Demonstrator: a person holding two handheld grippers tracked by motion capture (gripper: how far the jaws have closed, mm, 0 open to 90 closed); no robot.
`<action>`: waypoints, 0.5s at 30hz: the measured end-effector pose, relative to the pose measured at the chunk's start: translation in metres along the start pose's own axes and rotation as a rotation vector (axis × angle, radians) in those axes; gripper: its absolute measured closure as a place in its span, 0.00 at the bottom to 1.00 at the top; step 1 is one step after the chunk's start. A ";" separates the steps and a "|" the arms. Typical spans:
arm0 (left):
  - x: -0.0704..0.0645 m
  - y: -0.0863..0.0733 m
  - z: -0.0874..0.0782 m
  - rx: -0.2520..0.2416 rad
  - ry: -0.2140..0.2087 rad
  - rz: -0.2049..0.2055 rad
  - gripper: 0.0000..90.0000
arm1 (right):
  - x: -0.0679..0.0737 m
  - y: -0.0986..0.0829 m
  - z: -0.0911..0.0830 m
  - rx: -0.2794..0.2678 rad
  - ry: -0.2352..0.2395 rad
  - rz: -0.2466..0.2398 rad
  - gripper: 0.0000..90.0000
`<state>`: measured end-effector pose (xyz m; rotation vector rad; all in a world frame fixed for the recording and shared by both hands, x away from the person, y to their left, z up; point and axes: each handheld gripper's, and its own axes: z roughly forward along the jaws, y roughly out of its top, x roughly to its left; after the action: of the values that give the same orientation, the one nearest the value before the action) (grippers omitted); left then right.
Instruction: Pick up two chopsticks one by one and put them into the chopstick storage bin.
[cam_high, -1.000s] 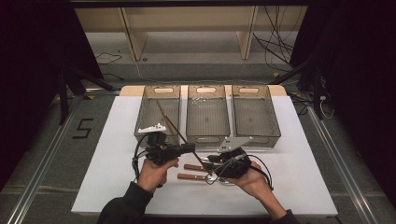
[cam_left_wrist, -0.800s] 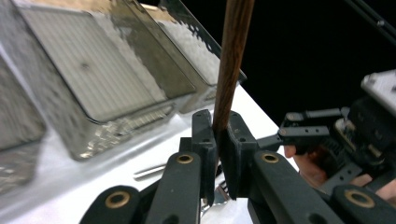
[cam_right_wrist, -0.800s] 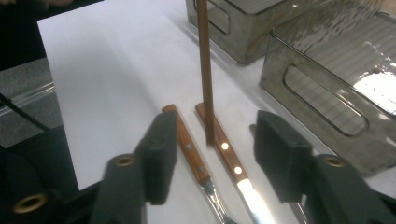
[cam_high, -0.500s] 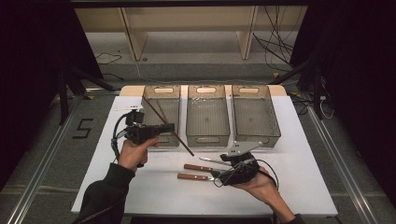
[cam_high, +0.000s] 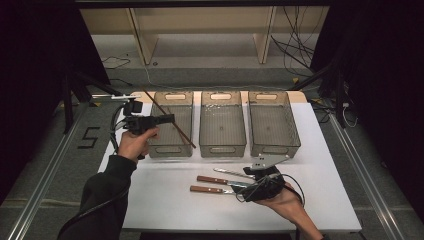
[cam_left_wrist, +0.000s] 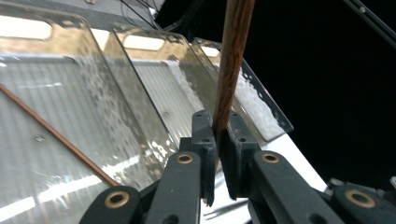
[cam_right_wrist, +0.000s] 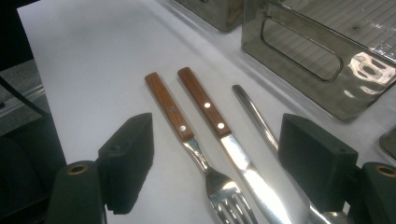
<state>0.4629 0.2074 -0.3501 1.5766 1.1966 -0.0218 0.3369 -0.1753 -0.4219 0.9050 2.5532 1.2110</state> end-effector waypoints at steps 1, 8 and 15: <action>0.002 0.002 0.000 -0.002 0.005 -0.003 0.93 | 0.000 0.000 0.000 0.001 0.000 -0.002 0.30; 0.013 0.017 -0.004 -0.012 0.048 -0.020 0.93 | 0.000 -0.001 -0.001 -0.003 0.001 0.006 0.27; 0.025 0.024 0.008 0.024 0.103 -0.038 0.93 | 0.000 -0.001 -0.002 -0.008 -0.002 0.004 0.25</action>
<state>0.4959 0.2205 -0.3505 1.5918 1.3107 0.0215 0.3357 -0.1772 -0.4212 0.9103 2.5445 1.2198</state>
